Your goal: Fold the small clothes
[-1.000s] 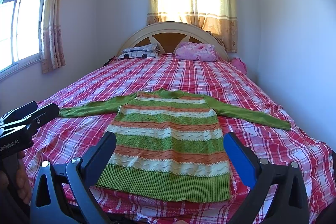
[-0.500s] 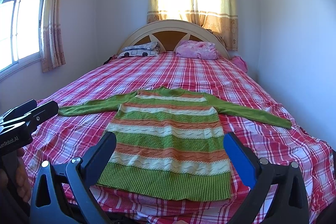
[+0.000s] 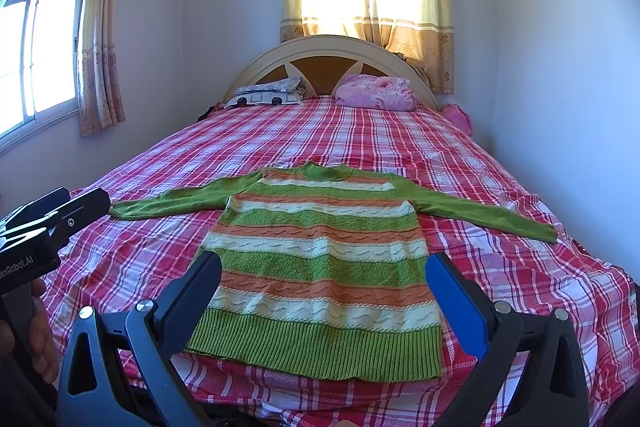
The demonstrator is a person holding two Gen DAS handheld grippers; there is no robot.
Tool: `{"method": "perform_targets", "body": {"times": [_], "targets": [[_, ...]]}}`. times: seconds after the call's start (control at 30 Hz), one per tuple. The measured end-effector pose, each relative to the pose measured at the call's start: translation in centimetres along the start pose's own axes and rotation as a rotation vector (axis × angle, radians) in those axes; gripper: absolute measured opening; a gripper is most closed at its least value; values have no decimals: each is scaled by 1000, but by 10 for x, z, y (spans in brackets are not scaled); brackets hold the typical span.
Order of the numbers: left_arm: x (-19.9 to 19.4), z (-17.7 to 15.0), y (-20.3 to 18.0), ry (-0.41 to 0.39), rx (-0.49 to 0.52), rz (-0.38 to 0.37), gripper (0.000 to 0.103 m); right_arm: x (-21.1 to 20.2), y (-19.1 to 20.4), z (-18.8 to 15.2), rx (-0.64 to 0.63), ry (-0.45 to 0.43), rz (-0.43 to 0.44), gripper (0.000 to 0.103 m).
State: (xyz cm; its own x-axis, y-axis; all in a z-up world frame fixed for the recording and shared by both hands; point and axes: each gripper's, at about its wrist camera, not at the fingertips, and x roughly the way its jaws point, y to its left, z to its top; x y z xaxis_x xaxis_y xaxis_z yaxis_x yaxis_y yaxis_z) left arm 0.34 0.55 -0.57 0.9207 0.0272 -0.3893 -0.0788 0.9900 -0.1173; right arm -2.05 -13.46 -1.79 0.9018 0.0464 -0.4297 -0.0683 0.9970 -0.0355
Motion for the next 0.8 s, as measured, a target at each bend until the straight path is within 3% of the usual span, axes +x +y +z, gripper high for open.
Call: {"method": "perform_targets", "body": {"times": [0.8], "targets": [[7, 0, 11, 14, -1, 3, 103, 5, 0, 0, -10, 18, 30, 102]]}}
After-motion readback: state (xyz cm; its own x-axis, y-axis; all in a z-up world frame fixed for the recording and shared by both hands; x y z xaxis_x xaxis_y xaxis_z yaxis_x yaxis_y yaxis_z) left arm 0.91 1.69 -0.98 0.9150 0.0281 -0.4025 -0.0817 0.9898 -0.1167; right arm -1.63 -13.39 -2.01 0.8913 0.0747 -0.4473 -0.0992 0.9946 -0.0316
